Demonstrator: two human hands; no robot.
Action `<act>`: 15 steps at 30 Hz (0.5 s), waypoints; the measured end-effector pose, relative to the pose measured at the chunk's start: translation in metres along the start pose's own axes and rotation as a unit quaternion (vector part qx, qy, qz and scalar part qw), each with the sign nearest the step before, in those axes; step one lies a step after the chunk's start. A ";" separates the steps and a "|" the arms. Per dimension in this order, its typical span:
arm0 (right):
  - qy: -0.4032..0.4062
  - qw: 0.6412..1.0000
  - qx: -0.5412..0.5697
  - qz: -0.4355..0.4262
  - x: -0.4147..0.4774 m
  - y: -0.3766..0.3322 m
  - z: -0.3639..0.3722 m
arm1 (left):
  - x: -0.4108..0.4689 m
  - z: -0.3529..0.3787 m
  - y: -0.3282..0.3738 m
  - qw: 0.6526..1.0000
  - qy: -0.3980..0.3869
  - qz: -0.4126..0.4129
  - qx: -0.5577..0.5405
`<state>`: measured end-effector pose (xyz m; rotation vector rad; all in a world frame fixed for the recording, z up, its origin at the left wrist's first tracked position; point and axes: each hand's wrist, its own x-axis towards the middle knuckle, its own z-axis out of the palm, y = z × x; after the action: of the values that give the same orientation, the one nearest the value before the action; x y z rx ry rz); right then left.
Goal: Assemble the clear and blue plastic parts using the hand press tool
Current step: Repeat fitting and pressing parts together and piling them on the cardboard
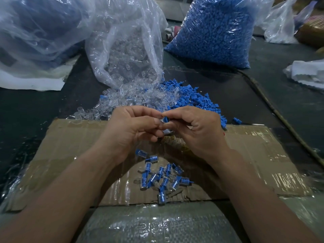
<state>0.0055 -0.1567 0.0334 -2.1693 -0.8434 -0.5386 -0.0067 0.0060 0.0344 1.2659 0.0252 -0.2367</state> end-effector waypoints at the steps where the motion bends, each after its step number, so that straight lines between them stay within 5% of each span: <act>1: -0.003 1.000 -0.004 -0.004 0.000 0.000 0.000 | 0.000 0.000 0.000 1.000 -0.001 -0.002 0.001; 15: 0.000 0.998 -0.030 -0.058 0.000 -0.002 0.001 | -0.002 0.003 0.000 0.999 0.017 0.014 0.038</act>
<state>0.0045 -0.1549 0.0334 -2.1842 -0.9692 -0.6283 -0.0090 0.0031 0.0357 1.3444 0.0271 -0.1938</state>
